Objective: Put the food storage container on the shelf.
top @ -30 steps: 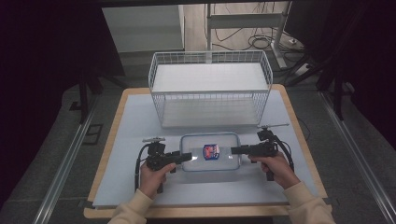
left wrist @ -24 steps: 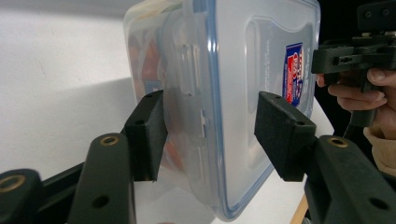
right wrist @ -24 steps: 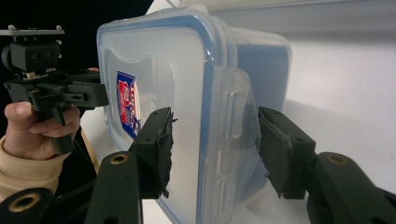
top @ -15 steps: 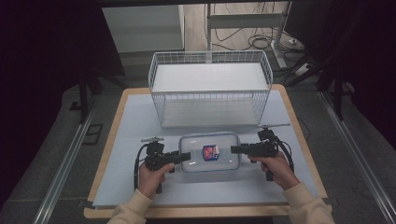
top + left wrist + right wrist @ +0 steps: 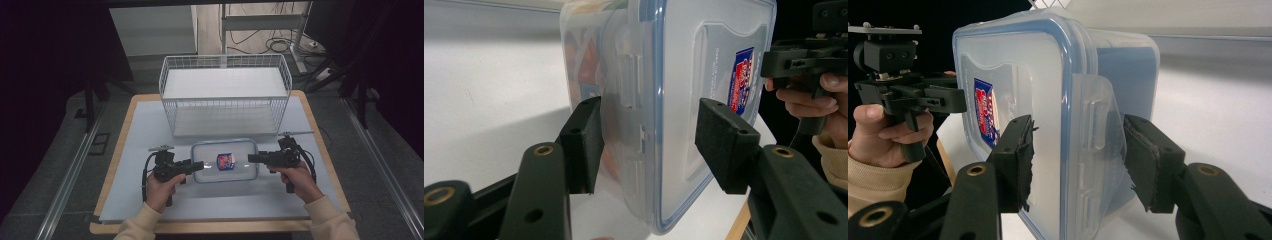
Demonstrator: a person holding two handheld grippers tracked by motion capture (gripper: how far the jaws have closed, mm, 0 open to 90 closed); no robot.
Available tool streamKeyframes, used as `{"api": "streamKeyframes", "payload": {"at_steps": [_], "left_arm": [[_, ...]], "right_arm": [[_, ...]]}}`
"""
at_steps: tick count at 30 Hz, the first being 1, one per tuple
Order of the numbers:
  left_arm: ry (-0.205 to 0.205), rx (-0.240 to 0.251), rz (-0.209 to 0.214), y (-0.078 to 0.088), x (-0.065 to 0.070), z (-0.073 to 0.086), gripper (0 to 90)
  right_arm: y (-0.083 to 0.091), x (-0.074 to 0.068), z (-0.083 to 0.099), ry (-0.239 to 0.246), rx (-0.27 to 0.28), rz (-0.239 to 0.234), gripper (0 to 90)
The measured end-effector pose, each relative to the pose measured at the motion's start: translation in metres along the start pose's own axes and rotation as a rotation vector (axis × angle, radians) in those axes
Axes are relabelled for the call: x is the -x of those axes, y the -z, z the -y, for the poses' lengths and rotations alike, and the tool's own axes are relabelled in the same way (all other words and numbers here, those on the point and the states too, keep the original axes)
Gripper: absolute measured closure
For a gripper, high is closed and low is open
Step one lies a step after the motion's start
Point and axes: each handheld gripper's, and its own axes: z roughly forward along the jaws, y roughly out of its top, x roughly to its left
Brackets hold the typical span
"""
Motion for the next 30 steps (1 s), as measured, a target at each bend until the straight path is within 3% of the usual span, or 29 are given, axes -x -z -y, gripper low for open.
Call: {"api": "streamKeyframes", "payload": {"at_steps": [23,30], "left_arm": [[-0.040,0.022,-0.008,0.009,0.008,-0.007,46.7],[-0.058,0.036,-0.015,0.010,0.013,-0.016,46.7]], "right_arm": [[0.005,-0.008,-0.004,0.039,0.042,-0.011,47.8],[0.009,-0.009,-0.008,0.056,0.058,-0.012,47.8]]}}
